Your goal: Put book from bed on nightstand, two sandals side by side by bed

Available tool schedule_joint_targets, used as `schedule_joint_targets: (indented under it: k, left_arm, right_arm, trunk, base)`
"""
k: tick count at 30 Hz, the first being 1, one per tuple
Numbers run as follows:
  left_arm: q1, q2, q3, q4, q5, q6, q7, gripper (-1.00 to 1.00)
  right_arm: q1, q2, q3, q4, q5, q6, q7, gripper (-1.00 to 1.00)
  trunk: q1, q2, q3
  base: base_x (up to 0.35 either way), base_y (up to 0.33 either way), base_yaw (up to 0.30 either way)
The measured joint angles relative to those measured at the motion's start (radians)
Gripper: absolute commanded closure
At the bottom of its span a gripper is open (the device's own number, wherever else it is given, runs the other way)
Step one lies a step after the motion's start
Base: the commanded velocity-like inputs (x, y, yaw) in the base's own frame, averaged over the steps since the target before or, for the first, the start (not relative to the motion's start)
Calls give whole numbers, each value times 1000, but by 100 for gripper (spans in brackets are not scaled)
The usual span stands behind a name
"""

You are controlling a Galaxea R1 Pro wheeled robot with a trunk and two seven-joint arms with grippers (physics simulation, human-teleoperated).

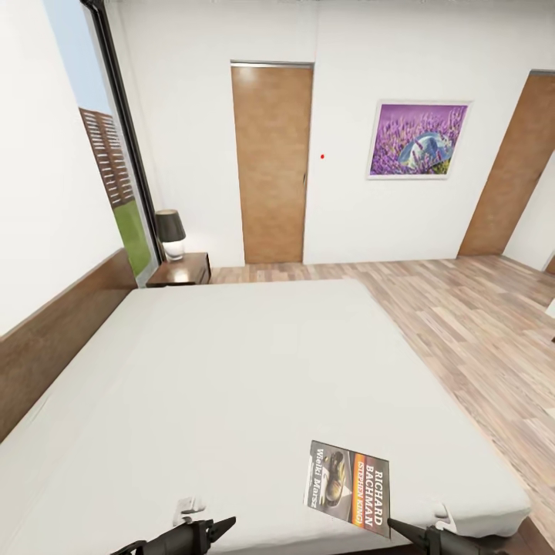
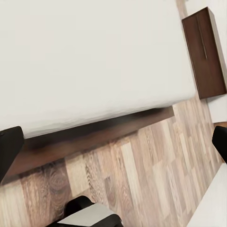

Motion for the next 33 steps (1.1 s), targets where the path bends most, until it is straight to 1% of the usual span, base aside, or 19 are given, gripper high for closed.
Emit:
schedule_joint_targets:
  k: [21,33]
  left_arm:
    - [0,0,0,0,0,0,0,-100]
    - [0,0,0,1,0,0,0,-100]
  right_arm:
    - [1,0,0,0,0,0,-1,100]
    - [0,0,1,0,0,0,3,100]
  trunk:
    - [0,0,33]
    - [0,0,35]
  base:
    - [0,0,0]
    - [0,0,0]
